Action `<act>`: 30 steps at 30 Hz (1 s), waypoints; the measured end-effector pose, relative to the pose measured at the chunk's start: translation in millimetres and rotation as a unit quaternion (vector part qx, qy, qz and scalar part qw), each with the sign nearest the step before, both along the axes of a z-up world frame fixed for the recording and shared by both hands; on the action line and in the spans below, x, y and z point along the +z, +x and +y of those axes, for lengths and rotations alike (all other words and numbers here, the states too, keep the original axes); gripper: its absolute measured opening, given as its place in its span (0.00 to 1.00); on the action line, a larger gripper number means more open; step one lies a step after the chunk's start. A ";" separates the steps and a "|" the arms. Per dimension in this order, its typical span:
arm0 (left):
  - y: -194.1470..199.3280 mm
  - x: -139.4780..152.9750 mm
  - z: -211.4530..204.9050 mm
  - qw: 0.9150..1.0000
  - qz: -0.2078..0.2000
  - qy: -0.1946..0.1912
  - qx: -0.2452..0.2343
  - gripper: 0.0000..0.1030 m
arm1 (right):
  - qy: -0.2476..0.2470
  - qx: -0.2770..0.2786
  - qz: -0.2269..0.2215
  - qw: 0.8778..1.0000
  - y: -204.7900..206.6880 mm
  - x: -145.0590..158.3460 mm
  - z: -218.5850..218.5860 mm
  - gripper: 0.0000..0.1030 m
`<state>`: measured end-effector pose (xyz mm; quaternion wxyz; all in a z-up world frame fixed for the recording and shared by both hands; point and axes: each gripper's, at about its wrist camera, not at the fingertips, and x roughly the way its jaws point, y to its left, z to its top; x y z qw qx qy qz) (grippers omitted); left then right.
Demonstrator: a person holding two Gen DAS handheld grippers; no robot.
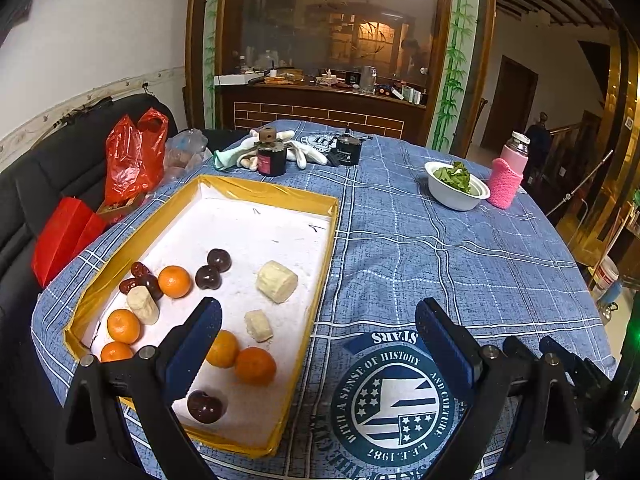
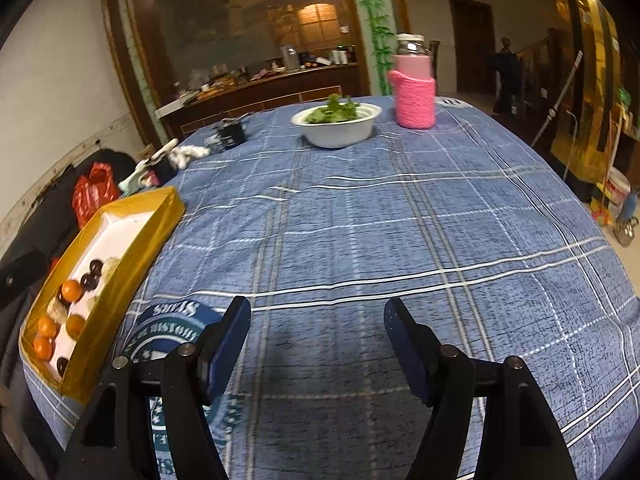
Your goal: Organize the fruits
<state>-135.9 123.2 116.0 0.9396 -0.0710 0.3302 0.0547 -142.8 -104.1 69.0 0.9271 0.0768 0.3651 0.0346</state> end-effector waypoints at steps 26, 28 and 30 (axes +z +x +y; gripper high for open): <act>-14.0 14.3 9.3 0.997 -0.049 0.021 0.049 0.97 | -0.040 0.098 -0.009 0.994 -18.6 0.2 58.0 0.78; -13.9 15.1 11.7 0.997 -0.050 0.023 0.056 0.97 | -0.042 0.108 -0.010 0.993 -19.5 0.4 63.3 0.78; -14.6 15.7 13.9 0.996 -0.054 0.024 0.063 0.97 | -0.045 0.117 -0.012 0.992 -20.0 1.0 68.5 0.78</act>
